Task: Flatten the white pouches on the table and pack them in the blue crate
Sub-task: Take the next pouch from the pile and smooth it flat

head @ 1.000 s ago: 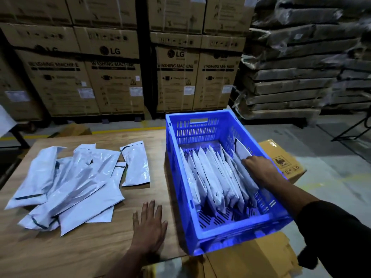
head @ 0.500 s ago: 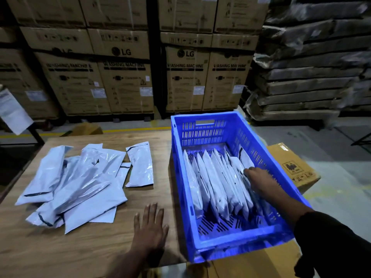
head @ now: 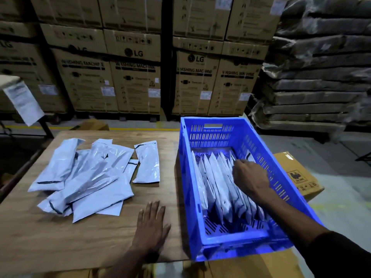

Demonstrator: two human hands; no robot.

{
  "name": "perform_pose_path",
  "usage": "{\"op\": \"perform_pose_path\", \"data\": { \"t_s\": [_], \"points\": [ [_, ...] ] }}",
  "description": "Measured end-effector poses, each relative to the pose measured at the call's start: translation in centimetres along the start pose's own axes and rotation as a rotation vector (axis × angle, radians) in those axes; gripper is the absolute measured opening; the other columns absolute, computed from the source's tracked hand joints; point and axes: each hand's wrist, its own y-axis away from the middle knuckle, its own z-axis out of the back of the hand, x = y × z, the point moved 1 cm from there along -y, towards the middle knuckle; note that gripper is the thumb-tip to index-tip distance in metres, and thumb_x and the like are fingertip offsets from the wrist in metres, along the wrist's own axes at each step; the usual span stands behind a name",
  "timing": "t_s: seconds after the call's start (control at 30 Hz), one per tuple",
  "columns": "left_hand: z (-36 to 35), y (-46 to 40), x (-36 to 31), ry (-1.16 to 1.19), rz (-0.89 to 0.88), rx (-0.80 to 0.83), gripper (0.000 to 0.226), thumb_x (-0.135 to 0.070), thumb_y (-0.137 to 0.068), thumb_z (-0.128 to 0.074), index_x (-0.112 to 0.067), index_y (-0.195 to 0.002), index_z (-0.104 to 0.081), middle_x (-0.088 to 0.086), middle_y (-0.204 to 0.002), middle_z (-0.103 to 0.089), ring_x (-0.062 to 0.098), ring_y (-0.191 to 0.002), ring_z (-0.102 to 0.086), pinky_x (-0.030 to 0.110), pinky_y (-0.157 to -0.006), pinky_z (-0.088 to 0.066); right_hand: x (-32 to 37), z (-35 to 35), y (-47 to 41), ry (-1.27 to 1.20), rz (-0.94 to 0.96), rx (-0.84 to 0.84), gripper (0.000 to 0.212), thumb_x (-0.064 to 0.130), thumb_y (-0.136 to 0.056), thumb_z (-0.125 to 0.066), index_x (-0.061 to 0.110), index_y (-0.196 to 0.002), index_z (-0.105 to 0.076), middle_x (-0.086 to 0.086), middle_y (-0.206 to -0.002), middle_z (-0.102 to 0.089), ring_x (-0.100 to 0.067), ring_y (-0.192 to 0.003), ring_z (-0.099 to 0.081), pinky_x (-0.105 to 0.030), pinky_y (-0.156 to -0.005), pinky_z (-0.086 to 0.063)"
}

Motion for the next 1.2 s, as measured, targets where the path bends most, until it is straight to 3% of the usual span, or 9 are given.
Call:
{"op": "perform_pose_path", "data": {
  "t_s": [0.27, 0.43, 0.6, 0.7, 0.77, 0.83, 0.93, 1.07, 1.2],
  "points": [
    [2.2, 4.3, 5.7, -0.006, 0.106, -0.12, 0.064, -0.053, -0.101, -0.027, -0.009, -0.144, -0.046, 0.021, -0.157, -0.039, 0.043, -0.145, -0.037, 0.059, -0.112, -0.025, 15.7, 6.4, -3.3, -0.257, 0.324, -0.256, 0.017, 0.03, -0.088, -0.054, 0.016, -0.085, -0.063, -0.008, -0.08, -0.067, -0.037, -0.071, -0.066, -0.039, -0.051, -0.049],
    [3.1, 6.8, 10.8, 0.039, 0.244, -0.142, 0.074, -0.056, -0.097, -0.03, -0.005, -0.149, -0.038, 0.019, -0.164, -0.028, 0.043, -0.149, -0.029, 0.06, -0.111, -0.028, 25.4, 5.2, -2.9, -0.25, 0.52, -0.08, 0.023, 0.033, -0.097, -0.047, 0.017, -0.103, -0.061, -0.007, -0.104, -0.067, -0.035, -0.096, -0.063, -0.038, -0.063, -0.043],
    [3.9, 7.3, 15.2, 0.021, 0.322, -0.158, 0.08, -0.062, -0.1, -0.019, -0.004, -0.15, -0.044, 0.018, -0.164, -0.027, 0.042, -0.15, -0.027, 0.06, -0.112, -0.022, 30.7, -1.3, -0.1, -0.221, 0.699, 0.143, 0.017, 0.024, -0.091, -0.046, 0.012, -0.098, -0.058, -0.012, -0.102, -0.062, -0.038, -0.095, -0.061, -0.041, -0.065, -0.042],
    [4.1, 7.1, 17.4, 0.003, 0.327, -0.195, 0.08, -0.061, -0.1, -0.021, -0.004, -0.152, -0.043, 0.018, -0.165, -0.024, 0.041, -0.152, -0.021, 0.061, -0.118, -0.016, 31.7, -5.9, 1.2, -0.207, 0.77, 0.266, 0.038, 0.029, -0.082, -0.052, 0.011, -0.114, -0.06, -0.016, -0.122, -0.06, -0.039, -0.111, -0.06, -0.045, -0.083, -0.05],
    [4.1, 7.0, 18.1, -0.024, 0.307, -0.241, 0.08, -0.059, -0.095, -0.035, -0.003, -0.152, -0.042, 0.019, -0.165, -0.024, 0.042, -0.151, -0.022, 0.062, -0.118, -0.019, 32.5, -7.9, 1.6, -0.149, 0.779, 0.35, 0.057, 0.033, -0.081, -0.06, 0.012, -0.133, -0.052, -0.017, -0.145, -0.047, -0.038, -0.132, -0.046, -0.046, -0.102, -0.044],
    [4.0, 6.9, 18.0, -0.023, 0.289, -0.255, 0.084, -0.055, -0.087, -0.051, -0.002, -0.152, -0.042, 0.021, -0.163, -0.027, 0.043, -0.15, -0.026, 0.062, -0.117, -0.025, 33.5, -8.8, 1.6, -0.156, 0.758, 0.391, 0.059, 0.035, -0.088, -0.047, 0.014, -0.143, -0.044, -0.015, -0.156, -0.035, -0.037, -0.144, -0.031, -0.047, -0.112, -0.034],
    [3.7, 6.6, 18.1, 0.008, 0.297, -0.241, 0.084, -0.052, -0.082, -0.059, -0.005, -0.15, -0.045, 0.022, -0.162, -0.029, 0.043, -0.145, -0.035, 0.059, -0.112, -0.035, 35.5, -9.3, 0.7, -0.129, 0.779, 0.394, 0.059, 0.034, -0.095, -0.032, 0.014, -0.15, -0.035, -0.013, -0.162, -0.023, -0.036, -0.149, -0.02, -0.049, -0.116, -0.024],
    [3.7, 6.4, 18.4, 0.025, 0.311, -0.286, 0.084, -0.049, -0.076, -0.064, -0.005, -0.147, -0.049, 0.024, -0.16, -0.032, 0.042, -0.142, -0.04, 0.056, -0.108, -0.041, 37.7, -9.9, -0.8, -0.082, 0.777, 0.403, 0.058, 0.033, -0.1, -0.043, 0.018, -0.153, -0.025, -0.009, -0.166, -0.009, -0.034, -0.152, -0.005, -0.052, -0.118, -0.011],
    [3.7, 6.7, 18.0, 0.007, 0.313, -0.325, 0.085, -0.049, -0.079, -0.061, -0.008, -0.151, -0.045, 0.023, -0.162, -0.028, 0.041, -0.146, -0.034, 0.056, -0.112, -0.037, 39.1, -10.2, -2.7, -0.057, 0.72, 0.495, 0.079, 0.043, -0.096, -0.054, 0.023, -0.159, -0.01, -0.006, -0.167, 0.003, -0.033, -0.153, 0.005, -0.058, -0.118, -0.009]
  ]
}}
